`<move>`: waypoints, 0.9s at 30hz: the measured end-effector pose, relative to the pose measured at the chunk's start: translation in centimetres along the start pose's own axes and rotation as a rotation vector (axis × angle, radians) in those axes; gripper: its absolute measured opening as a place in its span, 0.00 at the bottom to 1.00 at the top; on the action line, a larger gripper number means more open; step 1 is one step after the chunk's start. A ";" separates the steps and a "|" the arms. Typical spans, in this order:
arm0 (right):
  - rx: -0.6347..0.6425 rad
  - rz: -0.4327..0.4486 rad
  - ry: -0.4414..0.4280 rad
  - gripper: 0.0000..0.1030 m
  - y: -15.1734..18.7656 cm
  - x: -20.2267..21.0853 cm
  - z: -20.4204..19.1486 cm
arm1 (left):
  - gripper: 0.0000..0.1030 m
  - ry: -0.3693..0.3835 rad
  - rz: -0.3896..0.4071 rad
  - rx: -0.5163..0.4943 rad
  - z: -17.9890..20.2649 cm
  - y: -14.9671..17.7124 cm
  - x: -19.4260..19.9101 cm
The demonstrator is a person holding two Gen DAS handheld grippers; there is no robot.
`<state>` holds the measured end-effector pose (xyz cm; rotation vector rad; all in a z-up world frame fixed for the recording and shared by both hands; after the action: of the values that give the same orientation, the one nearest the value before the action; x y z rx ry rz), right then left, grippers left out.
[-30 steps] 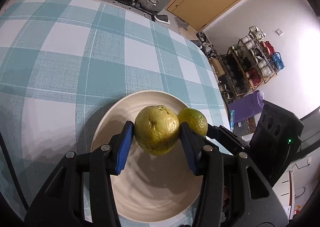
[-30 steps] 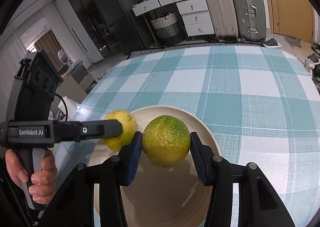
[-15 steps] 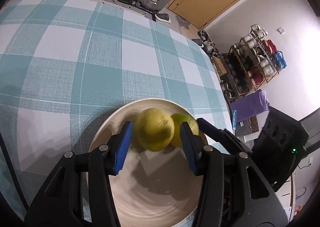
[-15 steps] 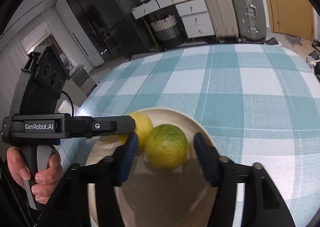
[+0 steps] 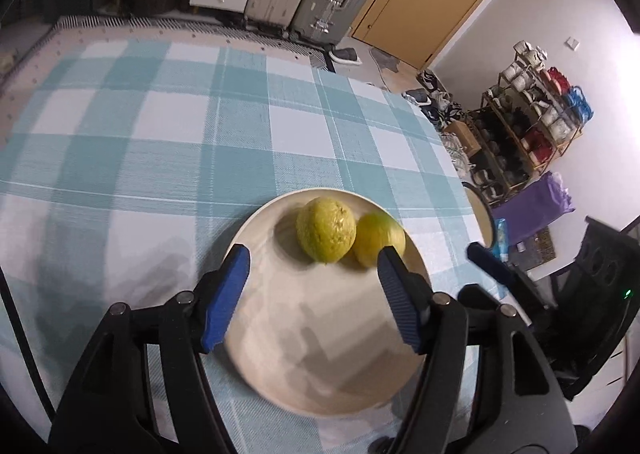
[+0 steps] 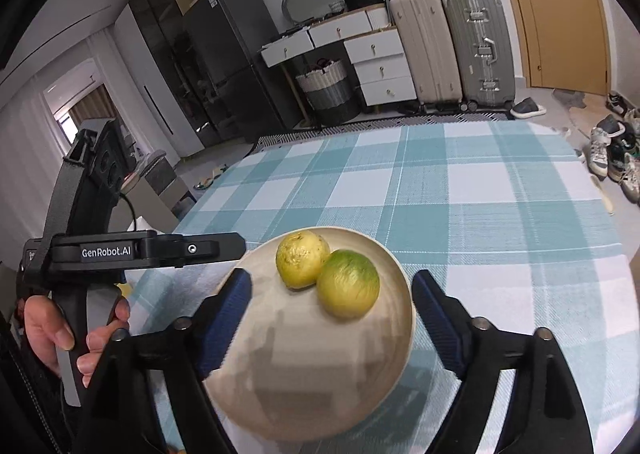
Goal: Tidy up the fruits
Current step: 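Lift both tools away from the plate back toward the fruits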
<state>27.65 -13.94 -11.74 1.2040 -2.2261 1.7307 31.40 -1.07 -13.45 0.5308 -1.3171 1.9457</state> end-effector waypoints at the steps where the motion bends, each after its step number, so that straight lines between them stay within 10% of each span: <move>1: 0.004 0.007 0.008 0.89 0.0 0.6 -0.2 | 0.66 -0.020 0.006 -0.013 0.0 0.2 0.6; 27: 0.073 0.181 -0.017 1.00 0.8 12.7 -7.0 | 0.99 -0.182 0.265 -0.178 3.3 5.4 16.4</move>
<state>15.66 -14.65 -3.53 1.0634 -2.3672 1.8883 16.39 0.16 -4.42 0.4740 -1.7329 1.9992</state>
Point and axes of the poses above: each gripper's, at about its wrist camera, not at the fingertips, and x roughly against the way its jaws point, z to its right, y to its underside, the point moved 10 cm from there along -x, roughly the way its jaws point, and after that the axes turned 9 degrees about z, right-handed, at the moved point
